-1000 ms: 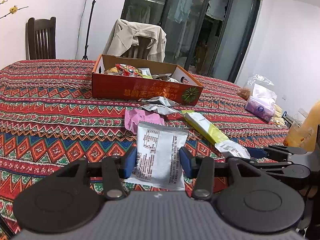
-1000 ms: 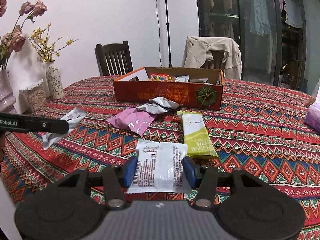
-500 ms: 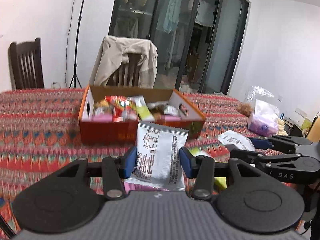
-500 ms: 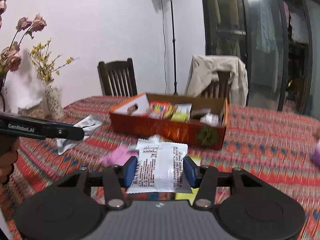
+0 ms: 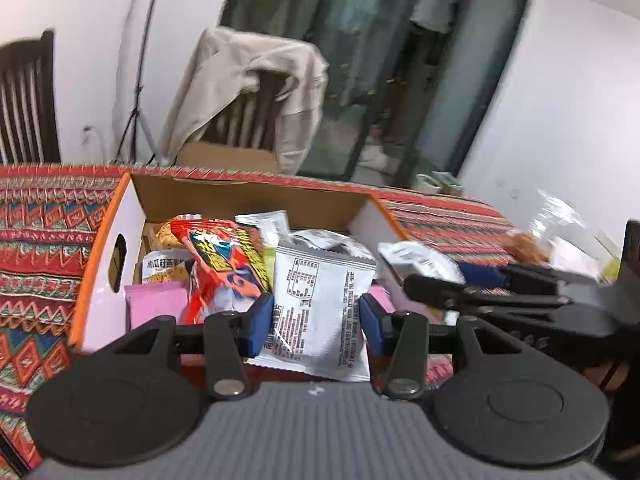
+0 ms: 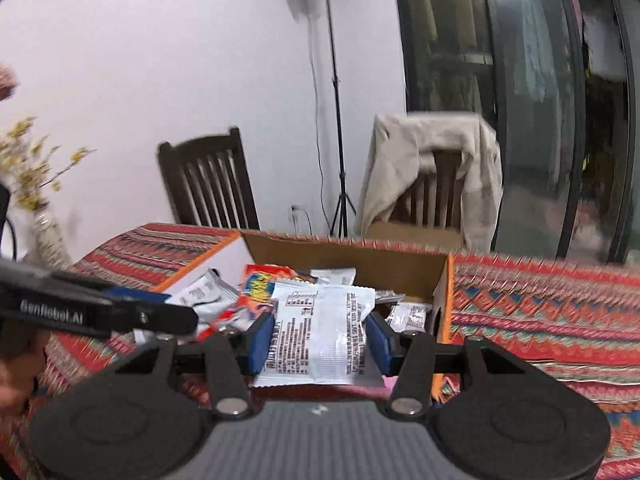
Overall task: Organize snacks
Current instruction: 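Lower both white packets into the box and open both tools, then move both open tools back from the box to the remaining packets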
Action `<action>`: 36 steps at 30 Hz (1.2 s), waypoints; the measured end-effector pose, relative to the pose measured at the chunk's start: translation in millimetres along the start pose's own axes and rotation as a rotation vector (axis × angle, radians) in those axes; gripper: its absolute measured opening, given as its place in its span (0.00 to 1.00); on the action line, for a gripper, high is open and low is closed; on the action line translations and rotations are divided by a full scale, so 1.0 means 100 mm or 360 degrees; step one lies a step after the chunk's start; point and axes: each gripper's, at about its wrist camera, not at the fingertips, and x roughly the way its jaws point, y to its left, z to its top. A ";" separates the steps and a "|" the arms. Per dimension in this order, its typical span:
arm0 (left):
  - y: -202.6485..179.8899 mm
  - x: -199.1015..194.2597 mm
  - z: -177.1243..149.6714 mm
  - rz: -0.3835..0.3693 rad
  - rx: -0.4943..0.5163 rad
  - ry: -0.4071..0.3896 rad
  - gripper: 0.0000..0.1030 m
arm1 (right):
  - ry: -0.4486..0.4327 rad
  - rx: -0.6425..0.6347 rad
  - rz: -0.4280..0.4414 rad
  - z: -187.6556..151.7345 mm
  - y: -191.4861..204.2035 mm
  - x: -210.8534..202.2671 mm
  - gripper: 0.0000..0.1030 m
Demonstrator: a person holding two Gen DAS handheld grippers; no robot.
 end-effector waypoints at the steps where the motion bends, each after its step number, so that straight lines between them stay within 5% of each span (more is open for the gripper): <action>1: 0.02 0.09 0.04 0.0017 -0.0020 0.0011 0.46 | 0.0041 0.0039 -0.0005 0.05 -0.07 0.19 0.48; 6: 0.09 0.44 0.17 0.0112 -0.0088 0.0028 0.46 | 0.0229 0.0063 -0.0126 0.12 -0.22 0.97 0.48; 12: 0.11 0.64 0.22 0.0120 -0.0121 0.0054 0.46 | 0.0358 0.0153 -0.0079 -0.01 -0.30 1.46 0.58; 16: 0.04 0.73 0.23 0.0086 -0.0129 0.0077 0.46 | 0.0269 0.0124 -0.0011 0.00 -0.30 1.16 0.61; 18: -0.02 0.76 0.23 0.0071 -0.0138 0.0085 0.46 | 0.0200 0.0050 -0.0124 0.02 -0.29 0.92 0.74; 24: -0.21 0.93 0.20 0.0006 -0.0160 0.0184 0.47 | 0.0082 0.0000 -0.0229 0.14 -0.45 0.41 0.74; 28: -0.42 1.00 0.13 -0.0023 -0.0091 0.0242 0.61 | 0.0051 -0.0009 -0.0291 0.15 -0.54 0.18 0.74; 36: -0.49 0.35 0.08 0.0098 0.0097 0.0138 0.68 | 0.0027 -0.0009 -0.0329 0.11 -0.58 -0.18 0.74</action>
